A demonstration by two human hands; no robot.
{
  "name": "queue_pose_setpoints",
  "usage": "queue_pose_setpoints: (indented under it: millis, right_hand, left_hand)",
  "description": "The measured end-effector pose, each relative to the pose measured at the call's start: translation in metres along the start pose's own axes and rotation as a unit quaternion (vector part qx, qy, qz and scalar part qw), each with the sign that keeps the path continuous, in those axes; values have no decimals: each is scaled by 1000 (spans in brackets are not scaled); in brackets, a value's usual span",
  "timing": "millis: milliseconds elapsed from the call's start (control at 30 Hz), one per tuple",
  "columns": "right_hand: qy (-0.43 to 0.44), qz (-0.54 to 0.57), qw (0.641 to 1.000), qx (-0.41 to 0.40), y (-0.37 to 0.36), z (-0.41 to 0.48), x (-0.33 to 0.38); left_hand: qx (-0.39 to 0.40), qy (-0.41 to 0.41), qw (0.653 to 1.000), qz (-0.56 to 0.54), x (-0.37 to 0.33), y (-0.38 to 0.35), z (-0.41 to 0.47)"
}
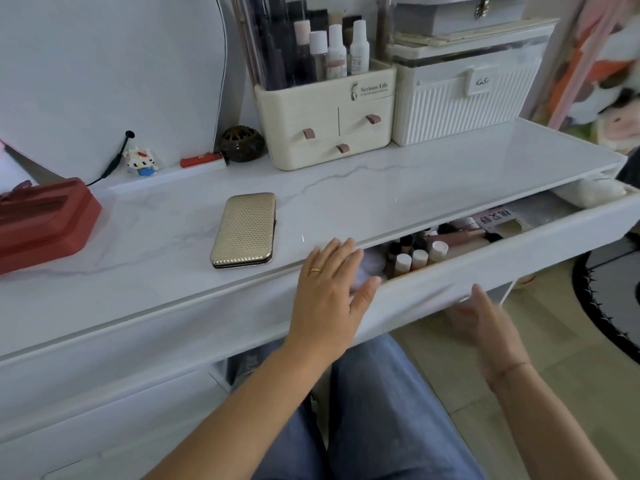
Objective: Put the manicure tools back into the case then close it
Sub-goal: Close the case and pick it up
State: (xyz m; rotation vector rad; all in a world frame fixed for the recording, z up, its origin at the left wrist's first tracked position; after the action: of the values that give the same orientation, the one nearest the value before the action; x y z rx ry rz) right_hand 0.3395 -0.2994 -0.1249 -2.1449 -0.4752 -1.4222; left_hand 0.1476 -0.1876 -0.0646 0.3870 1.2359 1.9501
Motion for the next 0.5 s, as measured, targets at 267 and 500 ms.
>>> queue_pose_setpoints:
  millis: [267,500]
  right_hand:
    - [457,-444,768,64,14,-18,43]
    - [443,-376,814,8,23,-24,45]
  left_hand:
    - [-26,22,994,-106,-40,2,-20]
    - [39,60,992,-105,-57,14,-19]
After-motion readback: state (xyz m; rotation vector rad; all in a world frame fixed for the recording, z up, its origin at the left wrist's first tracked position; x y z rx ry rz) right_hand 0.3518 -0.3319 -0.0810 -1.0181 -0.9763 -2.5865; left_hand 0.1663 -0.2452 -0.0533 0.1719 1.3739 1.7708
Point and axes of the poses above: each hand's wrist, its own z-axis towards the middle knuckle, its own y-axis out of the back of the hand, x = y × z, the point moved 1 cm from there along z, towards the middle knuckle, and after that the axes turned 11 degrees about z, right-handed, at the moved point
